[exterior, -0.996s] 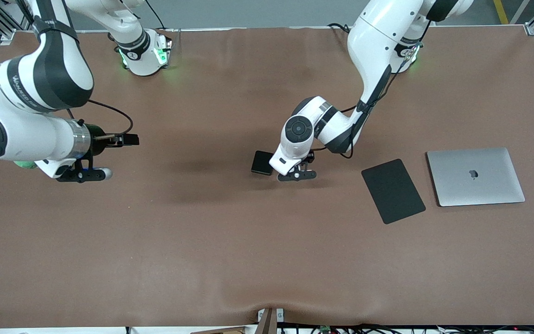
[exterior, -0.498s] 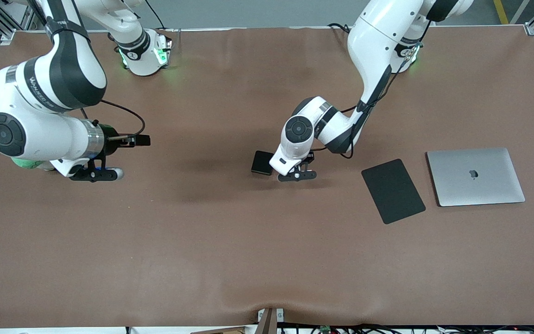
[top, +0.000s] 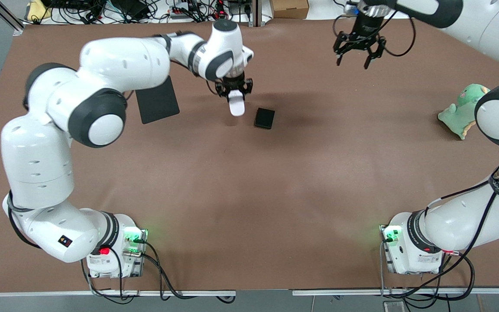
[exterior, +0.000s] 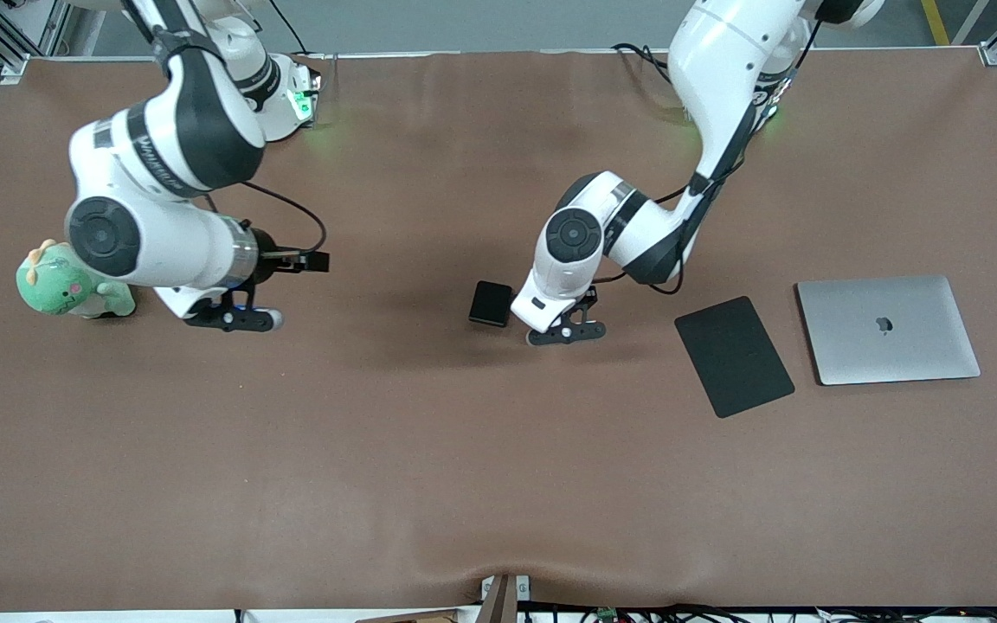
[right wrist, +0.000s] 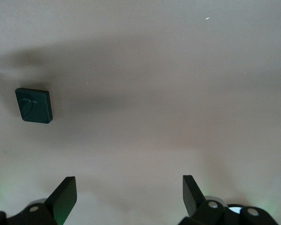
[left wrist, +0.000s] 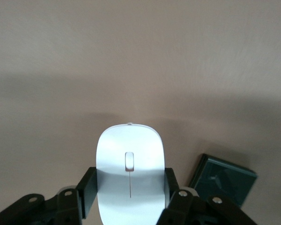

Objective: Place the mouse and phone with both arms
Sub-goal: 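Grasp the white mouse with the left gripper while the right gripper reaches the phone, then carry the mouse over the black pad while the right gripper lowers to the phone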

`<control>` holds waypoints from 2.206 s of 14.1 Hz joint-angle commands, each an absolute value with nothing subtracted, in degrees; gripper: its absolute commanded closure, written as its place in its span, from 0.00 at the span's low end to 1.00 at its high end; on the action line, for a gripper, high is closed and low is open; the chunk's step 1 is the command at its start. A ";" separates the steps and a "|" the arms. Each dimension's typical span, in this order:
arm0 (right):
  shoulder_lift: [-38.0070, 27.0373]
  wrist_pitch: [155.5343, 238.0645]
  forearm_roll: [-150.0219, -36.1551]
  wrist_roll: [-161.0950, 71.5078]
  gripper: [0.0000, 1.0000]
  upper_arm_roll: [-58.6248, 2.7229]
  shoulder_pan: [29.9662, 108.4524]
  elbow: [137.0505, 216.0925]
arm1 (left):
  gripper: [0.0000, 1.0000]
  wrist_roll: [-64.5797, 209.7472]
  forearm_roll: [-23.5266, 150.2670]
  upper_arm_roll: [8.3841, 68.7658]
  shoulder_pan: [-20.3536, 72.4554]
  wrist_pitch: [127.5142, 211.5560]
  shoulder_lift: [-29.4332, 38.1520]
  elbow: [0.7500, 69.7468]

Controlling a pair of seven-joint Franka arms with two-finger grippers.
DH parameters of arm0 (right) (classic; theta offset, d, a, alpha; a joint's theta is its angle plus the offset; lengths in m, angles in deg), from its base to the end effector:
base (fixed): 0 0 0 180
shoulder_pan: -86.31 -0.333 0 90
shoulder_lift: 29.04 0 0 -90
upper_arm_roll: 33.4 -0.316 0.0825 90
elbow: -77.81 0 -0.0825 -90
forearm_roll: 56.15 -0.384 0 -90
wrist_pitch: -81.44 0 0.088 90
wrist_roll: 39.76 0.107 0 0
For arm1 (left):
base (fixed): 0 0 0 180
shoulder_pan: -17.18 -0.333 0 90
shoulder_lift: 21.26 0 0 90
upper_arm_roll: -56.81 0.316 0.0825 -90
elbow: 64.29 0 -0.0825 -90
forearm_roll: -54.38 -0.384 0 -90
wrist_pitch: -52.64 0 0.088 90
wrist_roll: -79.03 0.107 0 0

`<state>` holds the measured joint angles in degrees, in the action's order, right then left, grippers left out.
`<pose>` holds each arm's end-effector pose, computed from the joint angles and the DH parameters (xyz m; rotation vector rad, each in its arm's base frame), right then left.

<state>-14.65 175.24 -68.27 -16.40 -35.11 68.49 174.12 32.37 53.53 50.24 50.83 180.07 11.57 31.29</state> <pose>0.5595 0.2196 0.4344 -2.9975 0.1684 0.5344 0.5244 -0.4315 0.2735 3.1077 0.1883 -0.0691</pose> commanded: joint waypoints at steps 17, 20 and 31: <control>-3.82 204.48 -71.27 0.22 0.00 -34.63 53.44 177.66 | 1.00 56.95 52.27 49.69 27.30 156.35 -12.12 32.48; -0.75 209.83 -71.27 2.06 0.00 -34.63 51.43 177.66 | 1.00 64.68 52.27 49.78 23.08 156.17 -12.03 32.57; 9.01 222.15 -71.18 5.50 0.00 -34.63 46.23 175.99 | 1.00 64.62 52.36 49.69 21.57 159.59 -6.68 36.51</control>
<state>6.99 221.23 -70.44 3.83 -35.11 47.61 177.88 65.50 53.53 50.13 21.61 157.54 -7.85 35.04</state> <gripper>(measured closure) 0.000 0.388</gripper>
